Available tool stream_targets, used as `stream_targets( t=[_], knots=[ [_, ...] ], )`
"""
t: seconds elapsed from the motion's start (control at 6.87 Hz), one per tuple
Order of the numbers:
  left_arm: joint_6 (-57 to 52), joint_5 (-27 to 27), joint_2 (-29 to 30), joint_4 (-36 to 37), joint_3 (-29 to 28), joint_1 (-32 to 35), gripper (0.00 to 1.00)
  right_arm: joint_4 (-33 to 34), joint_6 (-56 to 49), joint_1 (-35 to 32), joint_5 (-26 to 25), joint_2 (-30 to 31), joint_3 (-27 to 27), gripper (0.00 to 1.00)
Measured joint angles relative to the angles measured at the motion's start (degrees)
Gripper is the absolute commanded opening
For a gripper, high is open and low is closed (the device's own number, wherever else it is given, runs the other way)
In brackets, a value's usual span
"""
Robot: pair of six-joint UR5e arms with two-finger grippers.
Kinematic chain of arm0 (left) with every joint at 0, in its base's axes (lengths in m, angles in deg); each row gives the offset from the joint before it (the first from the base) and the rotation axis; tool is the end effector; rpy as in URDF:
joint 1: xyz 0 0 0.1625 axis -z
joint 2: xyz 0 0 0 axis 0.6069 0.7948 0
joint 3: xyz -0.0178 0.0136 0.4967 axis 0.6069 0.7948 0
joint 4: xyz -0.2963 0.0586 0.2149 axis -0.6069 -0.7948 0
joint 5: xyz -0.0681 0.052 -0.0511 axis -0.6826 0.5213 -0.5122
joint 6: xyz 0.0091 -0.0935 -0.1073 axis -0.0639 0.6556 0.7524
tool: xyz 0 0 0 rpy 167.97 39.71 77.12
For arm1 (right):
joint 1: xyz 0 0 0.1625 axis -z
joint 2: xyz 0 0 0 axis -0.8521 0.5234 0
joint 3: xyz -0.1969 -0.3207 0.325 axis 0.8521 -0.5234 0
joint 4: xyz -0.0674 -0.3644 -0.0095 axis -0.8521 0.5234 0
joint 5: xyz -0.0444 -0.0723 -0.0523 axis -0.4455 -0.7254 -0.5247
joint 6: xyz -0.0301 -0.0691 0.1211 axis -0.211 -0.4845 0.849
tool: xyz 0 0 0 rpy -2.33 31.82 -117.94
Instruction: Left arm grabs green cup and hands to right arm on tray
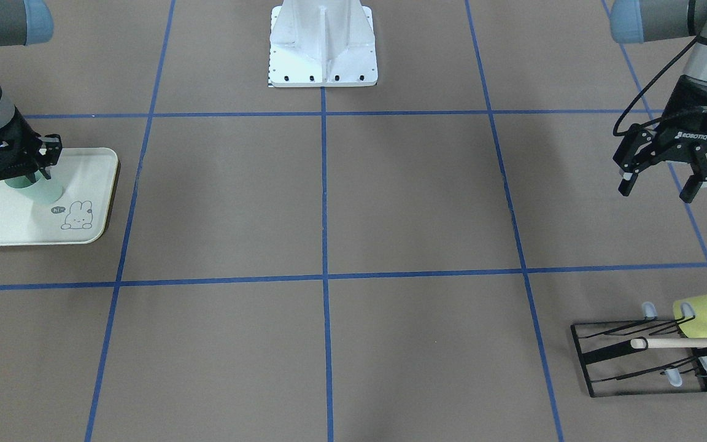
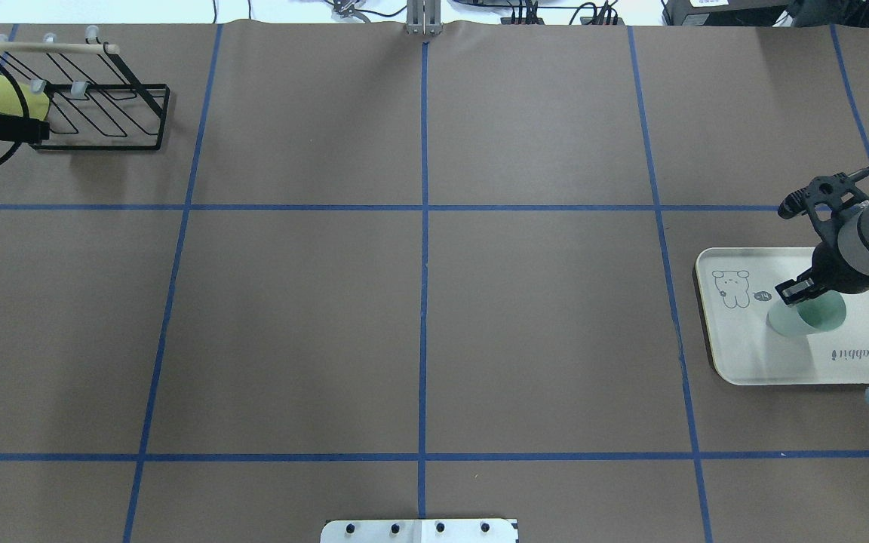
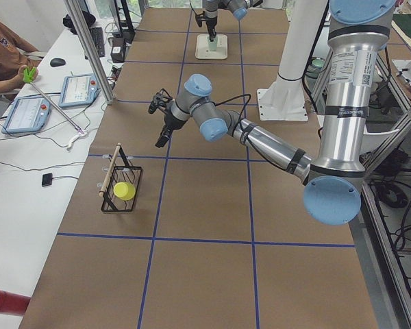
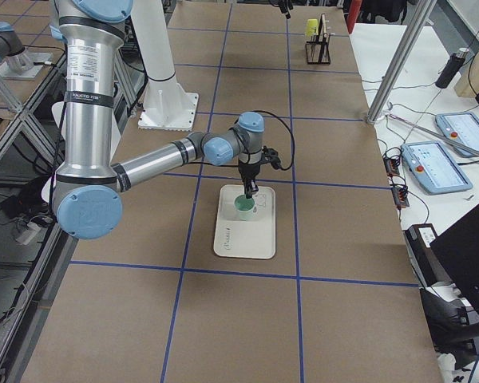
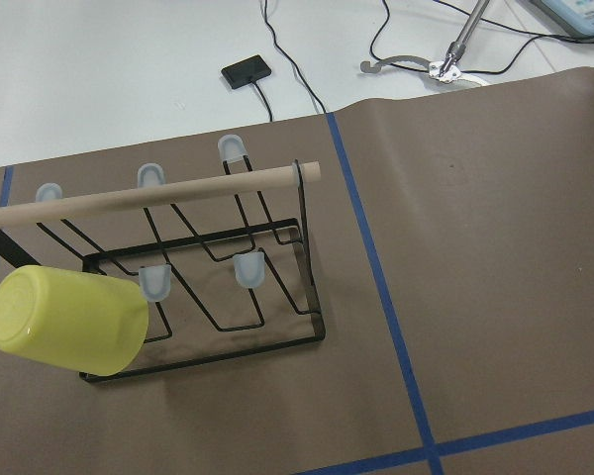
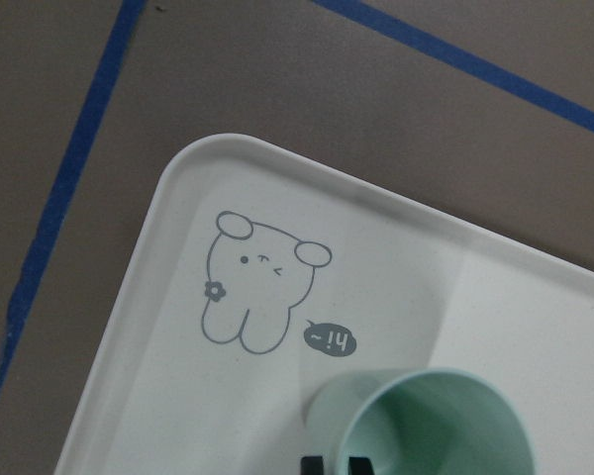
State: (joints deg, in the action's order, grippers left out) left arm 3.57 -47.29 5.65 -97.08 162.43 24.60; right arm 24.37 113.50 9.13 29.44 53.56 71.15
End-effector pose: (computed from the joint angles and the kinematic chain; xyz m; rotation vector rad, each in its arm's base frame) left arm 0.1593 -0.4865 0.5025 0.6087 0.7745 -0.0472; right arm -0.2276 -0.3761 0.6199 0.1161 -0.5997 -0.3340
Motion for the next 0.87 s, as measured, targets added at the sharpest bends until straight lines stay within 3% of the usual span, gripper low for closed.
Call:
stream_targets(
  t=[0.44, 0.87],
  knots=[
    [0.0, -0.02, 0.05, 0.0, 0.1, 0.01, 1.0, 0.33, -0.08, -0.66, 0.86, -0.18, 1.78, 0.99],
    [-0.02, -0.25, -0.36, 0.04, 0.3, 0.36, 1.0, 2.78, -0.02, -9.52, 6.18, -1.27, 4.6, 0.99]
  ],
)
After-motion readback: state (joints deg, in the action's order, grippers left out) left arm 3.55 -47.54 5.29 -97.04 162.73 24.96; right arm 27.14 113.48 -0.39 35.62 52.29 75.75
